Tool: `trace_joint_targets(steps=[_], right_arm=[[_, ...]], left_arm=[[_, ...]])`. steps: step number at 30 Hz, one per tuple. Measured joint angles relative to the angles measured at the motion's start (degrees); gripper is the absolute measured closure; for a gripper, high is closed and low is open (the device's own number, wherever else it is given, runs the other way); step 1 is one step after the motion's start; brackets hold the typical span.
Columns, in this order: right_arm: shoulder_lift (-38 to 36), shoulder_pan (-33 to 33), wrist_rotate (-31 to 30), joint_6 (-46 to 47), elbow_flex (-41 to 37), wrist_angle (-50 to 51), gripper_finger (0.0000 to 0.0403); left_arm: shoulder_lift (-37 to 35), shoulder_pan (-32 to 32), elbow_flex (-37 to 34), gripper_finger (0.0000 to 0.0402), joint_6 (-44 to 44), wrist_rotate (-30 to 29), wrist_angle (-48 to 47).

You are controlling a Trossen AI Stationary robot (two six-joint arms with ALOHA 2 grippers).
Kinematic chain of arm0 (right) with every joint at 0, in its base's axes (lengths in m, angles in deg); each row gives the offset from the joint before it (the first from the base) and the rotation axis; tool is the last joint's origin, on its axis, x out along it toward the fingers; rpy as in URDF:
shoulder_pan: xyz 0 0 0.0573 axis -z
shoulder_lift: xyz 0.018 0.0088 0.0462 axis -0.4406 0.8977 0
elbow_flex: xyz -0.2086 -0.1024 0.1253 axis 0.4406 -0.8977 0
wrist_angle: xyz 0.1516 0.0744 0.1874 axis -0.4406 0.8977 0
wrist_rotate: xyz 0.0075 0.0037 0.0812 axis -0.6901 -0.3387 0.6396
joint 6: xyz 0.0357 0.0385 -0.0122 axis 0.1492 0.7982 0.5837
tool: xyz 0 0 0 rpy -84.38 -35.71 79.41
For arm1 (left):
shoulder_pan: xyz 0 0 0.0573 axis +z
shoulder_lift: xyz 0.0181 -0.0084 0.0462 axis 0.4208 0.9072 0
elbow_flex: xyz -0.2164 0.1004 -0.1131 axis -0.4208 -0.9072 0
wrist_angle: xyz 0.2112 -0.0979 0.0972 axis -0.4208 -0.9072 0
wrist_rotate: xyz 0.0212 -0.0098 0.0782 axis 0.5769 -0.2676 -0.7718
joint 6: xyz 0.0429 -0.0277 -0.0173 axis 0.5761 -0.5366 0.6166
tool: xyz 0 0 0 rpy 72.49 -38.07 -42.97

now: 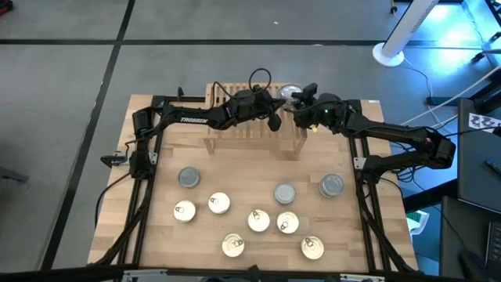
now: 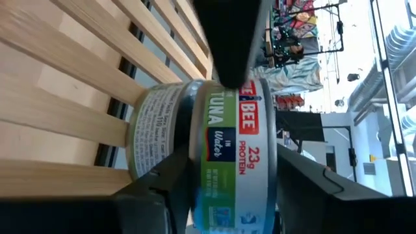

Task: Stack canned seafood by type on shelf
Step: Stack the green tuna can on top of the green tuna can on the shelf

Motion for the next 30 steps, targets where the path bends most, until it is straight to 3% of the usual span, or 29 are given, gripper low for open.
trace_joint_targets(steps=[30], right_arm=[[0.0, 0.0, 1.1, 0.0, 0.0, -0.4, 0.0203]], left_arm=[[0.9, -2.9, 1.6, 0.04, -2.7, -1.1, 4.3]])
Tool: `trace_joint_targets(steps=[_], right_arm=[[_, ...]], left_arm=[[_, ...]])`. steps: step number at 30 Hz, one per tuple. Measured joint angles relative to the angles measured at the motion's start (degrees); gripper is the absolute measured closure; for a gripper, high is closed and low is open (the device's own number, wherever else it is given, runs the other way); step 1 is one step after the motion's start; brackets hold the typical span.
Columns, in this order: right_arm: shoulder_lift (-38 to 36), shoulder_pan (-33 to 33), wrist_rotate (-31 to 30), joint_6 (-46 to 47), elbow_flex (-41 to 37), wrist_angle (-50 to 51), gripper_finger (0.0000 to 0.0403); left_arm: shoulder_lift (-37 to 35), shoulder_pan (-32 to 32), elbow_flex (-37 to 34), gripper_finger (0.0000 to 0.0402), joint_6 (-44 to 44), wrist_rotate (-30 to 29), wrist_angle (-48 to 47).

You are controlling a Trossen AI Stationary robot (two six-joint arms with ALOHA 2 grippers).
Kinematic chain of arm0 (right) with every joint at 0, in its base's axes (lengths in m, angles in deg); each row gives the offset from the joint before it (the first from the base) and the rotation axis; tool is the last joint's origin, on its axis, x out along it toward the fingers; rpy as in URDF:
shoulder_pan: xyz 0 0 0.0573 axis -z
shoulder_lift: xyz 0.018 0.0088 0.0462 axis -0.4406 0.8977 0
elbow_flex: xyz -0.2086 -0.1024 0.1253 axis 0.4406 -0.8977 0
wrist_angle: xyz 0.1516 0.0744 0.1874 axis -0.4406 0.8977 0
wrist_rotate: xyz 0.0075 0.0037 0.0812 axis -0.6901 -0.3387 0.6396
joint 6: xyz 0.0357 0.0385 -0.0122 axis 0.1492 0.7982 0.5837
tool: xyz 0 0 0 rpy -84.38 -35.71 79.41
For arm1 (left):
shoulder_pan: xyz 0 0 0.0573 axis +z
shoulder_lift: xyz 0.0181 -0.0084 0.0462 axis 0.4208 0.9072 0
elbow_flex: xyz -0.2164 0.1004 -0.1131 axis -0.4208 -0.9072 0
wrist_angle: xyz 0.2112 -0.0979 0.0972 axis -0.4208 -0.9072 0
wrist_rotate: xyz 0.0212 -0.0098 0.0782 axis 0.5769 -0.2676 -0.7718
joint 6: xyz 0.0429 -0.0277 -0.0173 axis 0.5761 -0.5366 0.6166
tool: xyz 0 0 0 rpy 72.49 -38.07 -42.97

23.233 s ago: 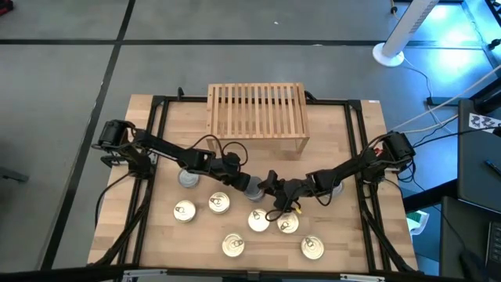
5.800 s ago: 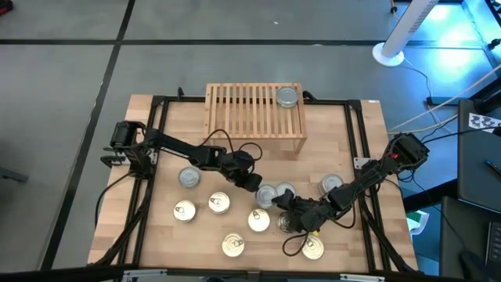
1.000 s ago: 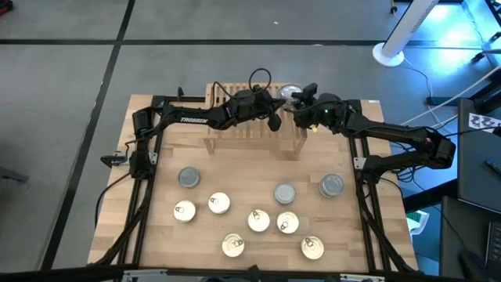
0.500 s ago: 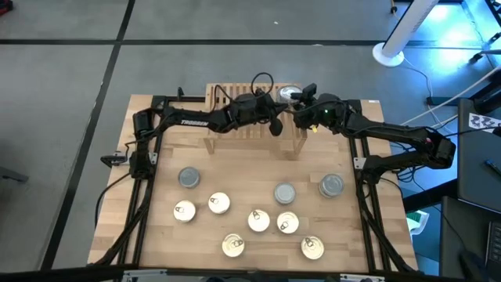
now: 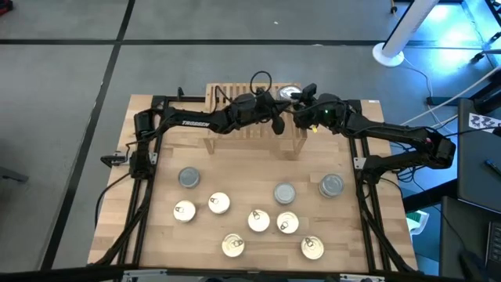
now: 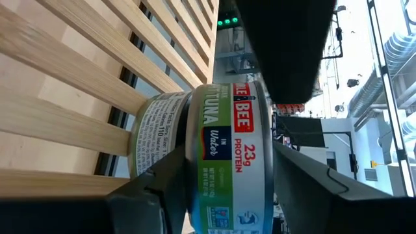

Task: Stack canned seafood by type on shelf
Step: Stack the green tuna can on top of the green tuna can on the shelf

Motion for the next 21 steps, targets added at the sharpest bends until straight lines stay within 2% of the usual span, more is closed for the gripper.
trace_joint_targets(steps=[6, 14, 21], right_arm=[[0.0, 0.0, 0.0, 0.0, 0.0, 0.0, 0.0203], [0.0, 0.0, 0.0, 0.0, 0.0, 0.0, 0.0203], [0.0, 0.0, 0.0, 0.0, -0.1, 0.1, 0.0203]], left_arm=[[2.8, -0.2, 3.2, 0.04, 1.2, 0.0, -1.6], [2.9, 0.9, 3.4, 0.04, 1.5, -2.2, -3.1], [2.9, 2.3, 3.5, 0.04, 1.2, -3.3, -8.2]])
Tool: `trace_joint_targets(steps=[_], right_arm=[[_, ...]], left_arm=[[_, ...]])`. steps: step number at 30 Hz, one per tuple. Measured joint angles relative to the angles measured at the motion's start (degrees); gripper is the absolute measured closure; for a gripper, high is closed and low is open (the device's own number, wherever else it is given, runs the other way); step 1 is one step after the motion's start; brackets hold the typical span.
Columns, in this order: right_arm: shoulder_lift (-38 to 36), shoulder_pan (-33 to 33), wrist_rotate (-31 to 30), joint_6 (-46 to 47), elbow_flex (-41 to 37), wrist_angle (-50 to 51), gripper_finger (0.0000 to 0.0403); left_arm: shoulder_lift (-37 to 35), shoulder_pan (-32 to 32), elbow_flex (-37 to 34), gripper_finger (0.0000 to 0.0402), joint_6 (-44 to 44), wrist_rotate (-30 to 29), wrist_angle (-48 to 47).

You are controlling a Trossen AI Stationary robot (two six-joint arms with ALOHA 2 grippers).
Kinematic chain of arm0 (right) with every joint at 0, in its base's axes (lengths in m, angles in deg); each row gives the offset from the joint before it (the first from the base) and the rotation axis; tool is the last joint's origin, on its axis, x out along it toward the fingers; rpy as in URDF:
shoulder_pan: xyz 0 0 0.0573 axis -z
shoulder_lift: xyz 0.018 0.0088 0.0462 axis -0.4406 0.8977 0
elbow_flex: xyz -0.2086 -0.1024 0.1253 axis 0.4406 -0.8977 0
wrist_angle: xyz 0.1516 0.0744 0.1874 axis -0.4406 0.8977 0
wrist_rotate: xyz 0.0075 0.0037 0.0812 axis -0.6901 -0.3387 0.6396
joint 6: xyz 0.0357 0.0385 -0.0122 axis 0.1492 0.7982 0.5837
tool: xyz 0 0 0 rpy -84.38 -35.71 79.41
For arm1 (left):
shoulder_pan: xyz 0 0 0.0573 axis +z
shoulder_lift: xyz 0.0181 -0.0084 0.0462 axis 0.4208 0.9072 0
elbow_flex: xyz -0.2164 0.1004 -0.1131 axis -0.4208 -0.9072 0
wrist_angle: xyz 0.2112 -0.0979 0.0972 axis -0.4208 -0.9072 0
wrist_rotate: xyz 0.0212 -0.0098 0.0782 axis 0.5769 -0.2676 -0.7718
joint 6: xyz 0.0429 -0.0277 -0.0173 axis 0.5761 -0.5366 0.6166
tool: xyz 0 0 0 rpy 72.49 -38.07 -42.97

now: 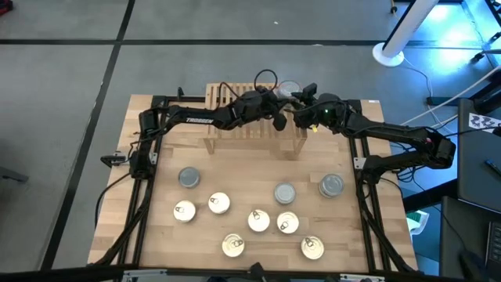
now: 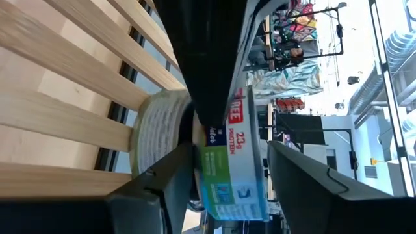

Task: Stack canned seafood by type on shelf
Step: Stack the green tuna can on top of the green tuna can on the shelf, then put the blue tuna can on the shelf

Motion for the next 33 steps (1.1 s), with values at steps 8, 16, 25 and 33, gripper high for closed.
trace_joint_targets(steps=[8, 16, 25, 33], right_arm=[[0.0, 0.0, 0.0, 0.0, 0.0, 0.0, 0.0203], [0.0, -0.1, -4.6, 0.2, 0.0, 0.2, 0.0203], [-2.0, -5.9, -14.5, 0.0, 0.0, 0.5, 0.0203], [-3.4, -13.4, -20.4, -1.2, 0.0, 0.5, 0.0203]], left_arm=[[0.0, 0.1, 0.0, 0.04, 0.0, -0.1, -0.3], [-1.2, -0.3, 0.0, 0.04, 0.1, -0.1, -1.3], [-5.6, -1.8, 0.0, 0.04, 2.1, -0.1, -6.3], [-12.1, -3.8, 0.0, 0.04, 2.9, 0.0, -16.3]])
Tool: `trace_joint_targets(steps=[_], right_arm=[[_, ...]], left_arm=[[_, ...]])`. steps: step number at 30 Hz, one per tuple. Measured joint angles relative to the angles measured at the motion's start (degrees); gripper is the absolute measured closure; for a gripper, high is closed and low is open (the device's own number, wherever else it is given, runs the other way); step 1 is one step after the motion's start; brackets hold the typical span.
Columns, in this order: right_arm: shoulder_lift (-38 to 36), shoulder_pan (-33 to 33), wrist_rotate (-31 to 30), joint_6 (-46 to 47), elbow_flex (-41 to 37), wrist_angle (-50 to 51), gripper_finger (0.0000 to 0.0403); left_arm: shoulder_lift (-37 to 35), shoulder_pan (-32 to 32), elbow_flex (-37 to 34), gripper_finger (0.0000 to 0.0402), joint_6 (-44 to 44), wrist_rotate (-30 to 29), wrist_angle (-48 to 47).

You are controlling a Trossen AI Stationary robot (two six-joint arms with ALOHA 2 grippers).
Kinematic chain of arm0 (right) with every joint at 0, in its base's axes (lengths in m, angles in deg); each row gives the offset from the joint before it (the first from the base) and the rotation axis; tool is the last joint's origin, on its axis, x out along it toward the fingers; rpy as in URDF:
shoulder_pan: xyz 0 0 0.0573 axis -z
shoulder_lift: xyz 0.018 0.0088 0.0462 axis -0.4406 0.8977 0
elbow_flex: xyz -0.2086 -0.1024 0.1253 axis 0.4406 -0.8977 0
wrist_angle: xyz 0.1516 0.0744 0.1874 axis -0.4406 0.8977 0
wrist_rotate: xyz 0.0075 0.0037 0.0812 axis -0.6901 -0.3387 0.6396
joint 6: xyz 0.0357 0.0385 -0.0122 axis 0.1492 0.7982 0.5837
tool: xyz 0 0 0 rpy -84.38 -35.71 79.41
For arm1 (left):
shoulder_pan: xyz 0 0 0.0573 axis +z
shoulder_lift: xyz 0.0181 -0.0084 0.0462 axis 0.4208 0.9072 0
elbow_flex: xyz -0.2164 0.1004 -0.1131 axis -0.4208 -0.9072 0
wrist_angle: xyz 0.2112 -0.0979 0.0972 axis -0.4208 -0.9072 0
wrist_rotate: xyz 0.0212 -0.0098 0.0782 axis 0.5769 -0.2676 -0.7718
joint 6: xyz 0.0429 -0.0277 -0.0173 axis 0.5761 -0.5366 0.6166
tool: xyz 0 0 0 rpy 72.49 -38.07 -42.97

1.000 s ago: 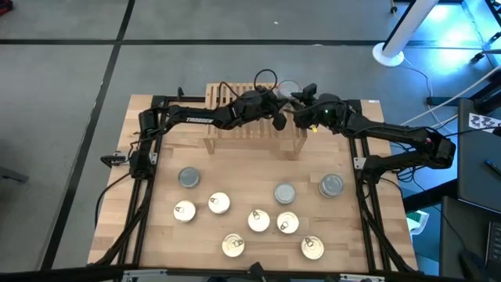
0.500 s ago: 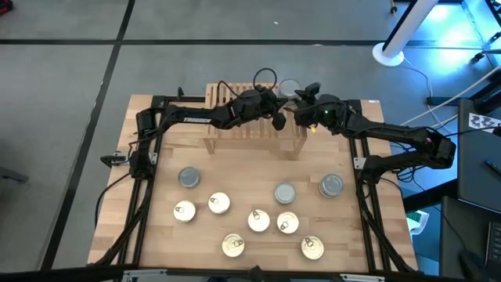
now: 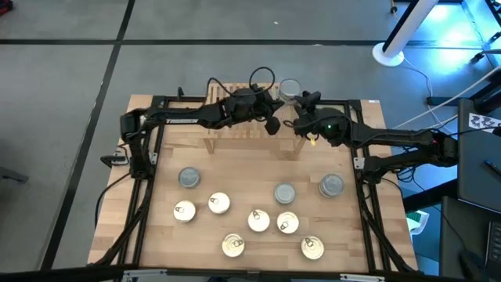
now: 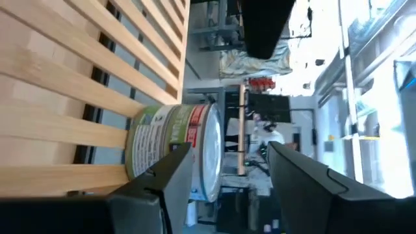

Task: Stack canned seafood by type on shelf
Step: Put the blue tuna can on the shelf

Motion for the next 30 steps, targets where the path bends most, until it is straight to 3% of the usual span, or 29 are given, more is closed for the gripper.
trace_joint_targets(steps=[6, 15, 23, 30], right_arm=[[0.0, -6.5, -2.7, -0.2, 0.0, 0.2, 0.0203], [0.0, -18.0, -0.7, 4.2, 0.0, 0.2, 0.0203], [0.0, -25.7, 15.6, 17.6, 0.0, 0.1, 0.0203], [0.2, -28.0, 30.3, 23.3, 0.0, 0.7, 0.0203]], left_arm=[[-7.3, -3.2, 0.0, 0.04, -1.4, 0.4, -15.8], [-18.4, -12.7, 0.0, 0.04, -11.1, 3.7, -44.4], [-19.4, -23.1, 0.0, 0.04, -26.9, 5.3, -60.4], [-18.7, -28.8, -2.5, 0.04, -35.2, 5.3, -63.8]])
